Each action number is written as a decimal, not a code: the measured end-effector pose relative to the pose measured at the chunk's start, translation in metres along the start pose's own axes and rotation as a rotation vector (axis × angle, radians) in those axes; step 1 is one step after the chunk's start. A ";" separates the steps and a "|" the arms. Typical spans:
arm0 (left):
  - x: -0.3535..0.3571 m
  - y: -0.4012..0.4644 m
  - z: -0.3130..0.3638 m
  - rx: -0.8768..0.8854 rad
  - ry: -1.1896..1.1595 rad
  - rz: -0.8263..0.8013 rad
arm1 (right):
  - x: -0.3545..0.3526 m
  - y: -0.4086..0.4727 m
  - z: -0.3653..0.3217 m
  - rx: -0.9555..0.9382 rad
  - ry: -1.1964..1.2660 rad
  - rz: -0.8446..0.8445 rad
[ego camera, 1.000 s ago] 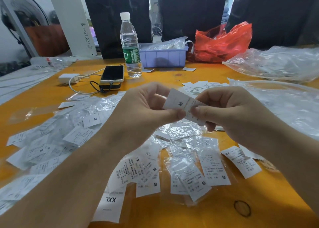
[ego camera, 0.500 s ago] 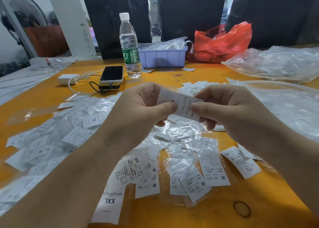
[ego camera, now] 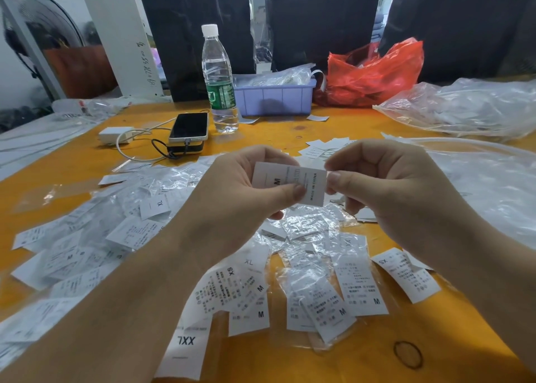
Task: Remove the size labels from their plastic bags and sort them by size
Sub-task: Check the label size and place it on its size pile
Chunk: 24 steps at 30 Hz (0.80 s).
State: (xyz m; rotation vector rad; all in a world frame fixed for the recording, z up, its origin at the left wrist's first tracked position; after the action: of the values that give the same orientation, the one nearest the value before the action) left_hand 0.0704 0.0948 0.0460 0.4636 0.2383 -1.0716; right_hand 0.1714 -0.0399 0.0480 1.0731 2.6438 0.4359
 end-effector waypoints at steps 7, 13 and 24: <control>0.002 0.000 -0.003 -0.035 -0.036 0.007 | 0.001 -0.001 0.001 -0.005 -0.034 -0.010; 0.006 -0.002 -0.002 -0.046 -0.023 -0.010 | 0.008 -0.003 0.004 0.007 -0.127 -0.090; 0.007 0.000 -0.007 -0.093 0.002 -0.073 | 0.011 -0.003 0.008 -0.017 -0.226 -0.141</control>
State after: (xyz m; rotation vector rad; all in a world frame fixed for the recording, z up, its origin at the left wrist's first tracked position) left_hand 0.0740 0.0924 0.0367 0.3752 0.3072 -1.1265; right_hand 0.1643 -0.0328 0.0381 0.8675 2.4896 0.2893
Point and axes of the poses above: each hand's wrist, its own y-axis towards the middle knuckle, its own x-axis out of the palm, z = x × y, the point moved 6 cm from there along y, towards the middle knuckle, and after that the axes turned 6 degrees about y, right-handed, at the moved point
